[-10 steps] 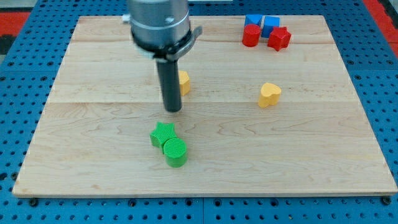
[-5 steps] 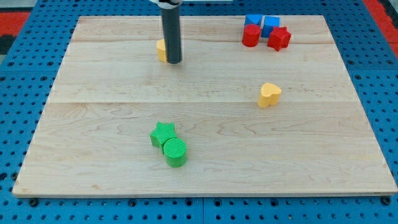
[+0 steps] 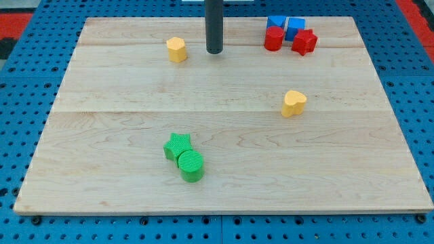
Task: Push the yellow hexagon towards top left
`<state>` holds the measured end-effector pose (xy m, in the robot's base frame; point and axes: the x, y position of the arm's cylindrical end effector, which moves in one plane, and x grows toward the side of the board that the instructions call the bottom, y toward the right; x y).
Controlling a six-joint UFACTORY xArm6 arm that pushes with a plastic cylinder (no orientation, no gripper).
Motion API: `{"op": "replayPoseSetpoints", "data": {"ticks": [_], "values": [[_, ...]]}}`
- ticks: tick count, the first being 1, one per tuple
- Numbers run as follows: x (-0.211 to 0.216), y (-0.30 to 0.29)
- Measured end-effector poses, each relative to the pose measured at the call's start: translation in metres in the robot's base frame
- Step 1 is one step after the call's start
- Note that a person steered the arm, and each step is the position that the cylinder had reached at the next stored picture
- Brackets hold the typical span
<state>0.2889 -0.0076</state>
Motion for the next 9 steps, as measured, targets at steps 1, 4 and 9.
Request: {"op": "replayPoseSetpoints", "data": {"ticks": [1, 4, 9], "values": [[0.0, 0.0], [0.004, -0.002], [-0.02, -0.074]]}}
